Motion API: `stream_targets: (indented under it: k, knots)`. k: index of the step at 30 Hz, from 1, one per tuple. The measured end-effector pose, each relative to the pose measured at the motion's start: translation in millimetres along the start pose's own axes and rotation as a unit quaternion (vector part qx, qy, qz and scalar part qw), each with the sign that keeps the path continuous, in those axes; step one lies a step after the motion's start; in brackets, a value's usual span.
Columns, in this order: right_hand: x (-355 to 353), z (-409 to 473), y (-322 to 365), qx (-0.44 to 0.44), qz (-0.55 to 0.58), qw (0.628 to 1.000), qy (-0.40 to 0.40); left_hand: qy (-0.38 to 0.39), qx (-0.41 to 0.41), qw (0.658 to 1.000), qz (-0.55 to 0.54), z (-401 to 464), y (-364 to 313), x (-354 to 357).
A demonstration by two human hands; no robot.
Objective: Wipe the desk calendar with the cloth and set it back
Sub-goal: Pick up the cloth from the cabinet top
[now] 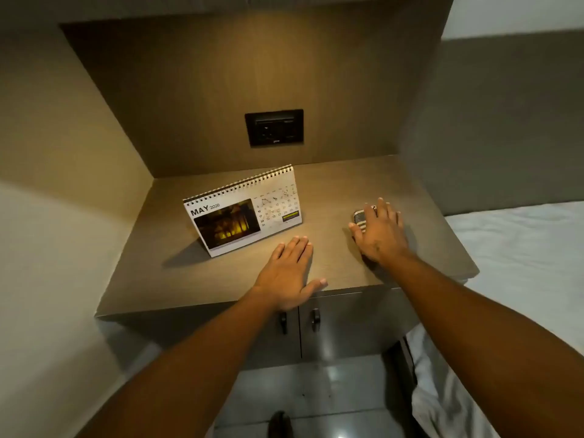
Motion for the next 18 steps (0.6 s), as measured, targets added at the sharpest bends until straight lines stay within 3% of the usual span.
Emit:
stream_targets:
  k: [3,18]
  knots:
    - [5,0,3,0.019,0.014,0.999,0.023,-0.020,0.005,1.000,0.009,1,3,2]
    - [8,-9,14,0.050,0.051,0.997,-0.029,-0.003,0.007,1.000,0.017,4,4,6]
Point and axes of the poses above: each hand's wrist, its own z-axis towards the middle knuckle, its own x-axis out of the palm, y = z × x, the point moved 4 cm from there along z, towards the middle knuckle, and after that the axes turned 4 degrees about -z, right-handed, at the moved point
